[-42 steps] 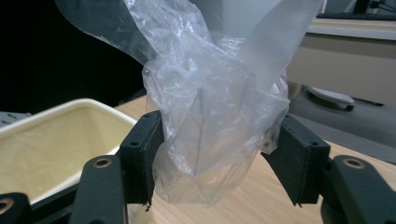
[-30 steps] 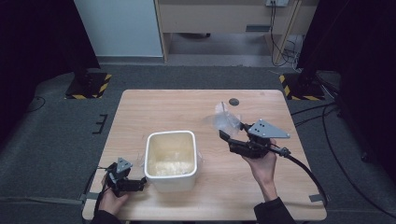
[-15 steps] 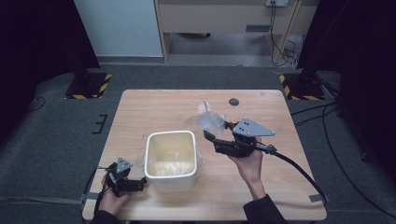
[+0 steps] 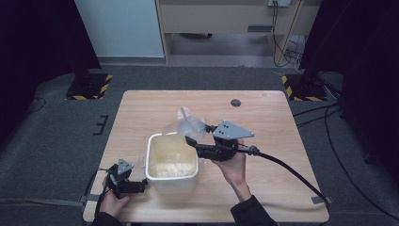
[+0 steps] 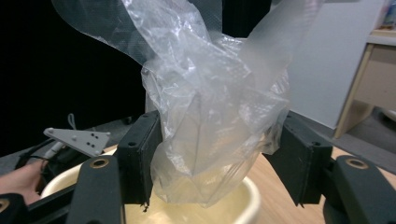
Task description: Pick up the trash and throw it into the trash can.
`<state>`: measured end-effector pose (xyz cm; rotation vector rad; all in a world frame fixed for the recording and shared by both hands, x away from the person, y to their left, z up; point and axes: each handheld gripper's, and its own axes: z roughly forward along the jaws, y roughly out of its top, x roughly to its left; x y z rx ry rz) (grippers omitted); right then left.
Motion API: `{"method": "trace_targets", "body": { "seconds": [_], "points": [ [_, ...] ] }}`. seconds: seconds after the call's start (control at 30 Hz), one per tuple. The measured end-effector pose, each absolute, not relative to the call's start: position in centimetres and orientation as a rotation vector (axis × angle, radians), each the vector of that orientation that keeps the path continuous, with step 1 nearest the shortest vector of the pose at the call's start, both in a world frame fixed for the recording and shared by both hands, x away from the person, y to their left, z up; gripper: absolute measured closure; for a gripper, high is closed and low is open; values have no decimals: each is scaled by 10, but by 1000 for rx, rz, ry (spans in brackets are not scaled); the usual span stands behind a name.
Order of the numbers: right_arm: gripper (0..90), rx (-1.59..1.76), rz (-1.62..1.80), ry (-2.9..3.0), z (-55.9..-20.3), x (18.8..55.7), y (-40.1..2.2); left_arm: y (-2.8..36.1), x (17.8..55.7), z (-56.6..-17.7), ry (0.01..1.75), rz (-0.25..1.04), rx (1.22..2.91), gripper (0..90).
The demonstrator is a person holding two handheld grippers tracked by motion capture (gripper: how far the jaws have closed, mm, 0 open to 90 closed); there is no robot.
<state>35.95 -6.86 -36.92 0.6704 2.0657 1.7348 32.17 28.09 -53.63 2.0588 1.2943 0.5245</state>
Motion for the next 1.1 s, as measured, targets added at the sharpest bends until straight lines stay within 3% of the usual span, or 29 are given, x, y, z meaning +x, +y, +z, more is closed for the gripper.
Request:
{"method": "trace_targets", "body": {
  "seconds": [0.4,0.67,0.9,1.1],
  "points": [
    [363,652,1690,2178,-393,358,-43,281,322,-536,1294,524,2059,0],
    [192,659,1634,2282,-410,358,-29,281,322,-536,1293,524,2061,0],
    [123,680,1650,2242,-403,358,-34,281,322,-536,1294,524,2059,0],
    [117,718,1689,2115,-382,359,-56,281,322,-536,1294,524,2060,0]
  ]
}}
